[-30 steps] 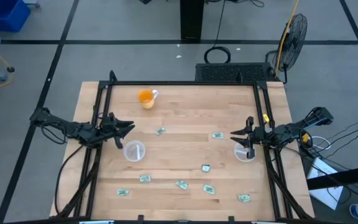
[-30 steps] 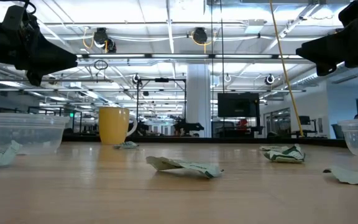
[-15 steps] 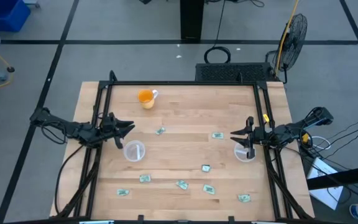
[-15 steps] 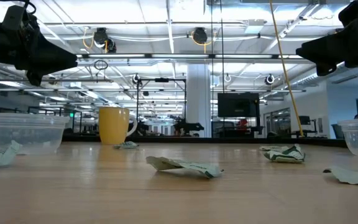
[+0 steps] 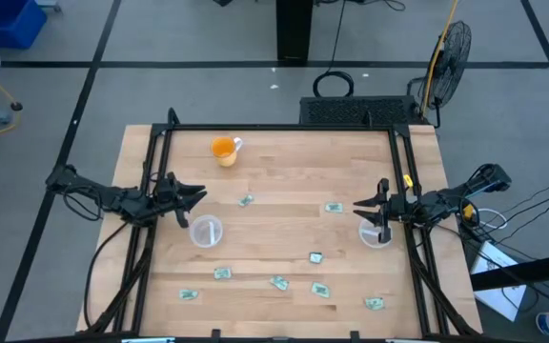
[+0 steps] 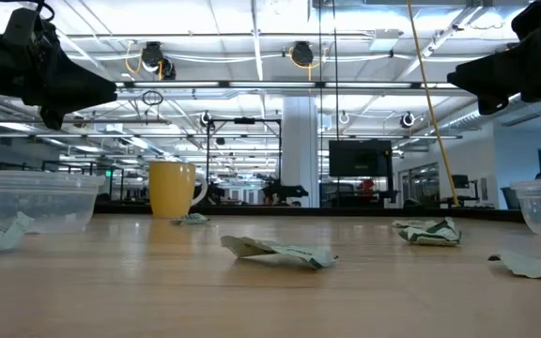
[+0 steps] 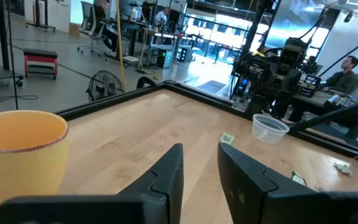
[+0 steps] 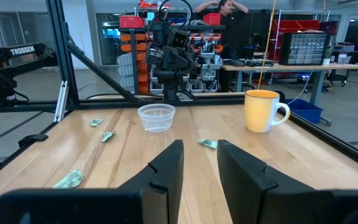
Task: Pick and place items into bin
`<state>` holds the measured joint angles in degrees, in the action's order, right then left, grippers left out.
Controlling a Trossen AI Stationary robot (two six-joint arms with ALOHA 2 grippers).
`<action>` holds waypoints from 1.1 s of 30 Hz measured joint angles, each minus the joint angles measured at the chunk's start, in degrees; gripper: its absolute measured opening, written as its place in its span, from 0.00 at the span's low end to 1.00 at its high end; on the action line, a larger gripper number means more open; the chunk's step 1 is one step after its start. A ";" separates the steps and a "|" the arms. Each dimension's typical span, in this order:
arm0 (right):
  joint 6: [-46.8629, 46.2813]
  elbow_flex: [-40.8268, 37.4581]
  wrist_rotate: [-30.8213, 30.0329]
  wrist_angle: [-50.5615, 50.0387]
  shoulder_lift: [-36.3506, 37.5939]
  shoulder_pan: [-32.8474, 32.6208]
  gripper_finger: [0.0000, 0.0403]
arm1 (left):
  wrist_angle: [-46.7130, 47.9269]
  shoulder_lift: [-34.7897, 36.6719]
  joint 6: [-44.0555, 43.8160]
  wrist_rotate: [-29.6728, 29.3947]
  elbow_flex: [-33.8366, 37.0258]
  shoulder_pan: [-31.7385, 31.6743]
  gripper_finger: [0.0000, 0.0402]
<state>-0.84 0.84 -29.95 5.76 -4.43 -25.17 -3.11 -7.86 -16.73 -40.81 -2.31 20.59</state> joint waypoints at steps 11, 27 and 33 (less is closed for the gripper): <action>0.01 0.01 0.02 -0.01 0.00 0.00 0.23 | 0.00 0.00 0.00 0.00 0.00 0.00 0.26; 0.02 0.02 0.02 -0.02 0.00 0.00 0.23 | -0.90 0.00 3.67 -1.83 0.00 -0.06 0.26; 0.01 0.02 0.01 -0.01 0.00 0.01 0.23 | -1.42 0.00 14.97 -6.00 -0.02 -0.06 0.26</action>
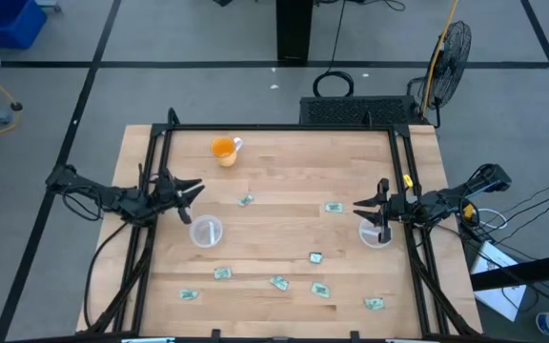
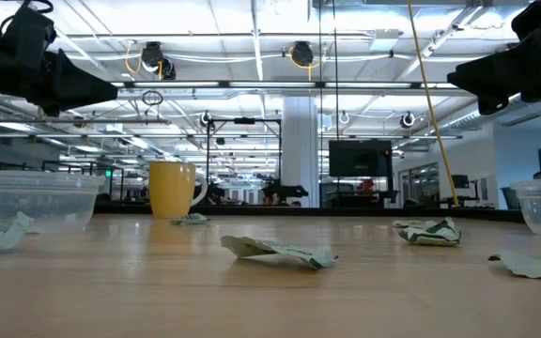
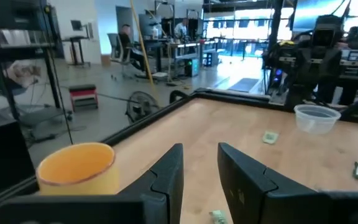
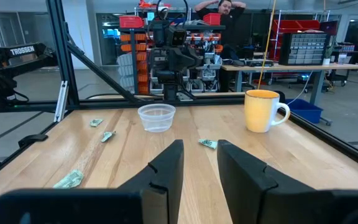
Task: Pick and place items into bin
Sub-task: Put the stevia packet into the left transparent bin
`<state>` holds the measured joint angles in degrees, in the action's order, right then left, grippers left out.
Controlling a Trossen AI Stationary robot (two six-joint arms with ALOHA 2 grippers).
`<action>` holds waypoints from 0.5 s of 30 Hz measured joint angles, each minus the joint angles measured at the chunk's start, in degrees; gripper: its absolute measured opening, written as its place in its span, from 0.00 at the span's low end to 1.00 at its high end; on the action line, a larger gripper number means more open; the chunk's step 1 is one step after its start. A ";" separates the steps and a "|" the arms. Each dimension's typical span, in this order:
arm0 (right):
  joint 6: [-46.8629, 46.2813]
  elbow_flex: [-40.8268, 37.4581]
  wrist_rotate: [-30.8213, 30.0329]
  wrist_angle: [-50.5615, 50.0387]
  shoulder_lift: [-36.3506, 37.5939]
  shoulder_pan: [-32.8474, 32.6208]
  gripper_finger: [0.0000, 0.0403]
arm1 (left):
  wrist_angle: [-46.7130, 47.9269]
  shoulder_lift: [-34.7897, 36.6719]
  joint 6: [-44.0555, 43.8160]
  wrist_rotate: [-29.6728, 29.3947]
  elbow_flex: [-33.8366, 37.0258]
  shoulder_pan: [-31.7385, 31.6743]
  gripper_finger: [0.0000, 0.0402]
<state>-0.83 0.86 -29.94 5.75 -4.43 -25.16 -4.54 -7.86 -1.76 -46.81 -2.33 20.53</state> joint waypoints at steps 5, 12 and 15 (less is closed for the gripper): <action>-0.01 0.00 0.01 0.01 0.00 0.01 0.23 | -0.05 0.00 1.19 0.15 0.00 0.00 0.26; -0.01 -0.01 -0.01 0.01 0.00 -0.01 0.23 | -8.73 0.00 10.73 -5.87 0.00 -0.21 0.26; -0.01 0.00 -0.01 0.01 0.00 -0.01 0.23 | -12.27 -0.02 12.70 -5.76 0.00 -0.28 0.26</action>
<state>-0.84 0.86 -29.95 5.76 -4.43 -25.17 -16.80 -7.88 10.93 -52.58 -2.33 20.26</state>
